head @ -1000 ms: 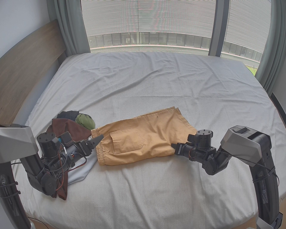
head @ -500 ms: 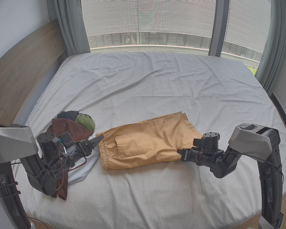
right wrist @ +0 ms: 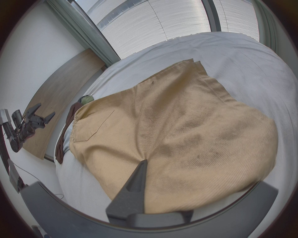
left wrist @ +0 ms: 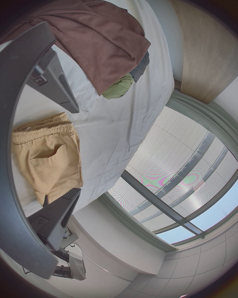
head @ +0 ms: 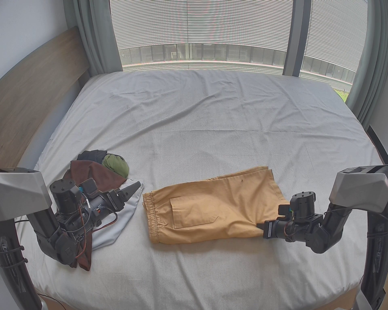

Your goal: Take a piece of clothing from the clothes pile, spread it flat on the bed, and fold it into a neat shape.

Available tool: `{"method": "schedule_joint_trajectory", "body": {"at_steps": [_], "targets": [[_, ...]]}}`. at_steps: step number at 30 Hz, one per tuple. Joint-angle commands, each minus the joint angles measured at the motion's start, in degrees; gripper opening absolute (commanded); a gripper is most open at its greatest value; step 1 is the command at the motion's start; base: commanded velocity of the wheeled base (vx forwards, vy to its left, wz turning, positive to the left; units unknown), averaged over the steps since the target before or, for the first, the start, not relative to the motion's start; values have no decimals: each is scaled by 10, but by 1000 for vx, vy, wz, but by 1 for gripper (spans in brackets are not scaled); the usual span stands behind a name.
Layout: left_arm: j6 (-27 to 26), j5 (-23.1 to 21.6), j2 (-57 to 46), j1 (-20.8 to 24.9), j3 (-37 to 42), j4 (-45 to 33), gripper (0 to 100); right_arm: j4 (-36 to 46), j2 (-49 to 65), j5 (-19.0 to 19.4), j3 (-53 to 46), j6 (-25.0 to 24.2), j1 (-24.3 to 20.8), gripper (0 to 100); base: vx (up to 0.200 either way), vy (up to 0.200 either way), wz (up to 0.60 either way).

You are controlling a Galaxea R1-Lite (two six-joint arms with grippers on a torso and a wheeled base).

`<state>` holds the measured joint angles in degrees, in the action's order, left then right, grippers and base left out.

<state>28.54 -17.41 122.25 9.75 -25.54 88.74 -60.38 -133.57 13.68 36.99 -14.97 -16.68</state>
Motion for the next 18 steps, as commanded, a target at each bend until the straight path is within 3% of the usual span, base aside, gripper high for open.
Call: {"method": "schedule_joint_trajectory", "body": {"at_steps": [1,18], "targets": [[0,0,-3,0,0,0,100,-2,58,0,-92,10,8,0,0,0,0],[0,0,-5,4,3,0,100,-105,31,-4,-246,25,39,0,0,0,0]]}}
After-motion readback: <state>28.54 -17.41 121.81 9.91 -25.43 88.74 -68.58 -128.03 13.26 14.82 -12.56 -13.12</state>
